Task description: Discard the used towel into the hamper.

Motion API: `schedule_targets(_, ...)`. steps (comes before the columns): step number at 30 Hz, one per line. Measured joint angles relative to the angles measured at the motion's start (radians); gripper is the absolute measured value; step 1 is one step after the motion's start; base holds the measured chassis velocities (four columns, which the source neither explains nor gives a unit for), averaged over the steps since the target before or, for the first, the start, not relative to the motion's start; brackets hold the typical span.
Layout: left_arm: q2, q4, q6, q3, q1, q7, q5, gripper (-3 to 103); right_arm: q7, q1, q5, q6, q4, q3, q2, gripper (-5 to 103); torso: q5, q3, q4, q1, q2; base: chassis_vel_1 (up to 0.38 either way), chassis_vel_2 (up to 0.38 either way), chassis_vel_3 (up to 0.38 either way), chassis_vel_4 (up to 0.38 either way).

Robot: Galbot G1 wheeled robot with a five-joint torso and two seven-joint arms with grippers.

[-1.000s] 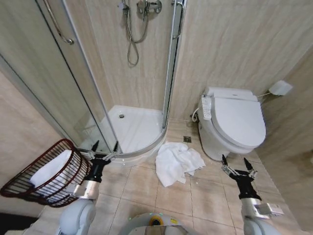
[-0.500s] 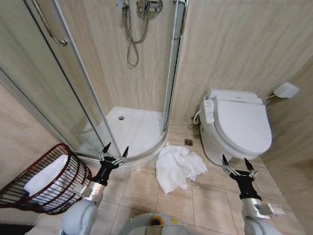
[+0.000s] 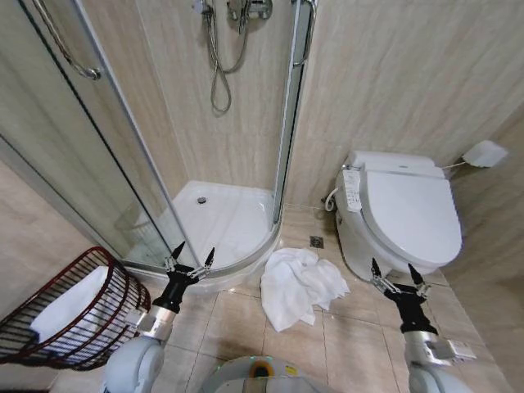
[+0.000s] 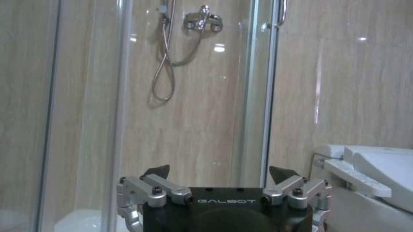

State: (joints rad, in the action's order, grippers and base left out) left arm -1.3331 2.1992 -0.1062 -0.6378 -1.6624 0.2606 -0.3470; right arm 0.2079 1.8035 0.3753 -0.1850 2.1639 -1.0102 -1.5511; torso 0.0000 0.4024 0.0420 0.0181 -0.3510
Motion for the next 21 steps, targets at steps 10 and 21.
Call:
schedule_targets(10, -0.005, 0.001, -0.003, 0.000, 0.002, -0.010, 0.000, 100, 0.000, 0.000, 0.002, 0.004, 0.003, -0.003, 0.004, 100, 0.0000, 0.000, 0.0000, 0.000, 0.000, 0.000, 0.000, 0.000, 0.000)
schedule_targets(21, -0.006, 0.005, -0.016, 0.000, 0.011, -0.032, 0.019, 100, 0.000, -0.003, -0.002, -0.003, 0.003, -0.003, 0.003, 100, 0.0000, 0.000, 0.0000, 0.000, 0.000, 0.000, 0.000, 0.000, 0.000)
